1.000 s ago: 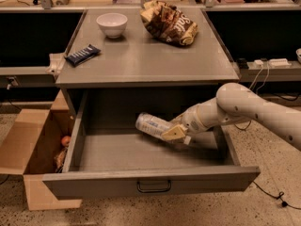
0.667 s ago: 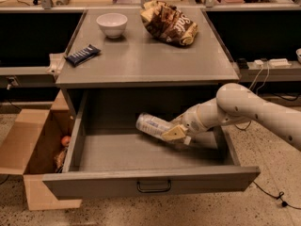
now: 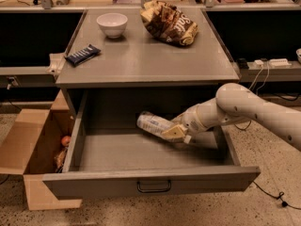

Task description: Place blue plastic bottle into top drawer

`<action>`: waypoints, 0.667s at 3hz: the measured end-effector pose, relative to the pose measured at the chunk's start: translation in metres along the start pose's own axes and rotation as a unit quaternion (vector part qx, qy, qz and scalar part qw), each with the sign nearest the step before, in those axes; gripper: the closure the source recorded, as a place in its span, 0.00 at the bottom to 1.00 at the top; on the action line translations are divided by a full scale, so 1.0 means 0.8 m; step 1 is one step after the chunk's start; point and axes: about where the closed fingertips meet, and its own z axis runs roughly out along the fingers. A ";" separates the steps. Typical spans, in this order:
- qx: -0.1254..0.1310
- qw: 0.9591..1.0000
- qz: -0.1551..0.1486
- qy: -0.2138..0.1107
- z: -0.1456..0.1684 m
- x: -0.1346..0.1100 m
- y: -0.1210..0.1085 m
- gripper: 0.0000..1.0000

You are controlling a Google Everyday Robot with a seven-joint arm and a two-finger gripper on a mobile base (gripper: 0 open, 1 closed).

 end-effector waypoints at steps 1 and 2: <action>0.000 1.000 0.000 0.000 0.000 0.000 0.000 0.01; 0.000 1.000 0.000 0.000 0.000 0.000 0.000 0.00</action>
Offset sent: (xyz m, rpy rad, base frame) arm 0.0000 0.0000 0.0000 0.0000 0.0000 0.0000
